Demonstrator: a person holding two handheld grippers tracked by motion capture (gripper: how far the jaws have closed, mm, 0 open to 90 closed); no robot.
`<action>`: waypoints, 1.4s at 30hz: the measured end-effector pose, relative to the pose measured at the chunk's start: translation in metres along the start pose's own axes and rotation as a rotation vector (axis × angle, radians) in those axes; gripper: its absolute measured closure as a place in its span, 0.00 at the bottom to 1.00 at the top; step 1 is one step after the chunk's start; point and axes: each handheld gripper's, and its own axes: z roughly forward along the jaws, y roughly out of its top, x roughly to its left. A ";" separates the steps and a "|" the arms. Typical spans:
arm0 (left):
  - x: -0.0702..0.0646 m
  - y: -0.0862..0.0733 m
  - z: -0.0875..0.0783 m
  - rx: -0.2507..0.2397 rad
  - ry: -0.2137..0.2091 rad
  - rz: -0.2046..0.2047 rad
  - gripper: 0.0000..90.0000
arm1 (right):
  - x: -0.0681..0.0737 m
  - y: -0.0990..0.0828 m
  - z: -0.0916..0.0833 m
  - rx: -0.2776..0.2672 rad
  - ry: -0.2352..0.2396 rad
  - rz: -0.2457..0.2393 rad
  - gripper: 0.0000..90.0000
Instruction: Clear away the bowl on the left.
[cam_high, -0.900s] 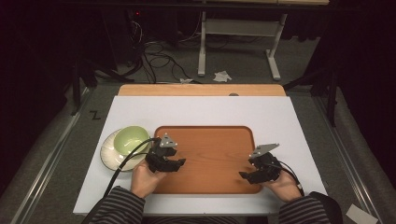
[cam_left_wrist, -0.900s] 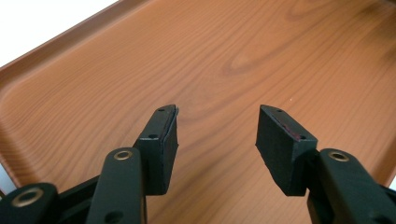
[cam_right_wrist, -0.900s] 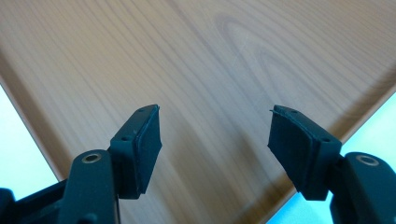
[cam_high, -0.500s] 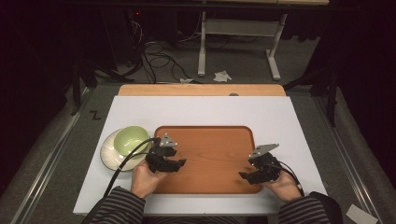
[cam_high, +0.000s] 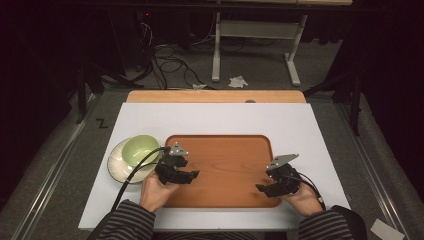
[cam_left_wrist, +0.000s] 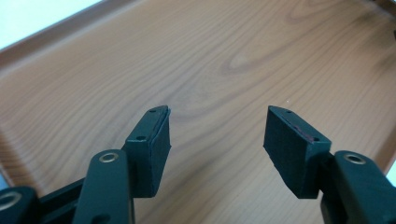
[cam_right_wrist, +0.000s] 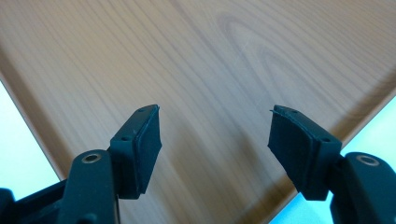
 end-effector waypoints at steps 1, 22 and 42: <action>0.000 0.000 0.000 -0.010 0.001 -0.005 0.45 | 0.000 0.000 0.000 0.002 -0.002 -0.001 0.40; 0.006 0.000 -0.010 -0.036 0.005 -0.012 0.44 | 0.000 0.000 0.000 -0.001 0.001 -0.002 0.40; 0.013 -0.001 -0.023 -0.039 0.065 -0.006 0.42 | 0.000 0.000 0.000 0.001 0.000 0.001 0.40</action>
